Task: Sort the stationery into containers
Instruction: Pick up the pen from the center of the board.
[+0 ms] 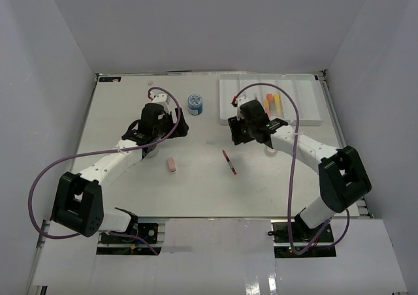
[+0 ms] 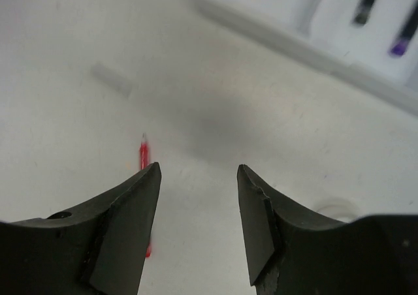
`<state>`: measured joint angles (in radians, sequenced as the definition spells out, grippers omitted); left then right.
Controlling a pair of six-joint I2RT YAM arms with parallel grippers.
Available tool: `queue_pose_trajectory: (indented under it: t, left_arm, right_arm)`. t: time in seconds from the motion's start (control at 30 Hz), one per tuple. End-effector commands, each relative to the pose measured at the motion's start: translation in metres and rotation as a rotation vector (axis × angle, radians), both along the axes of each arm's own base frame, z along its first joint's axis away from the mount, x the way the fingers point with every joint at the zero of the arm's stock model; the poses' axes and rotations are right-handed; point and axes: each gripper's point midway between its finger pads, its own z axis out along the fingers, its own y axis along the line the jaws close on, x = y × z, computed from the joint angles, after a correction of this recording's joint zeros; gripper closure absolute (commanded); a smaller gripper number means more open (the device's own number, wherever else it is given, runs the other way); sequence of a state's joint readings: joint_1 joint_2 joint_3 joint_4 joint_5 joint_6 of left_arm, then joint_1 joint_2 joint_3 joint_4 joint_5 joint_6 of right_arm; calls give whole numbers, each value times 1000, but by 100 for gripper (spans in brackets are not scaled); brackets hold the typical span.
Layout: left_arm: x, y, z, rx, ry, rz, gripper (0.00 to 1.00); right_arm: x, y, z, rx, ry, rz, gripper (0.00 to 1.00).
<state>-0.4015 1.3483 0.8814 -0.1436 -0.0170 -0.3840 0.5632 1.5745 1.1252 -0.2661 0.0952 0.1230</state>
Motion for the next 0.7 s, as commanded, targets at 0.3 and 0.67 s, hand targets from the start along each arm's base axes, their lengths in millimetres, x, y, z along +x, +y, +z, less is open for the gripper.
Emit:
queue_pose_trajectory:
  t: [0.3, 0.67]
  left_arm:
    - [1, 5, 13, -2, -18, 34, 2]
    - [1, 6, 6, 13, 6, 39, 2]
  right_arm:
    - [-84, 25, -63, -62, 137, 81, 45]
    - [-99, 20, -102, -157, 205, 68, 55]
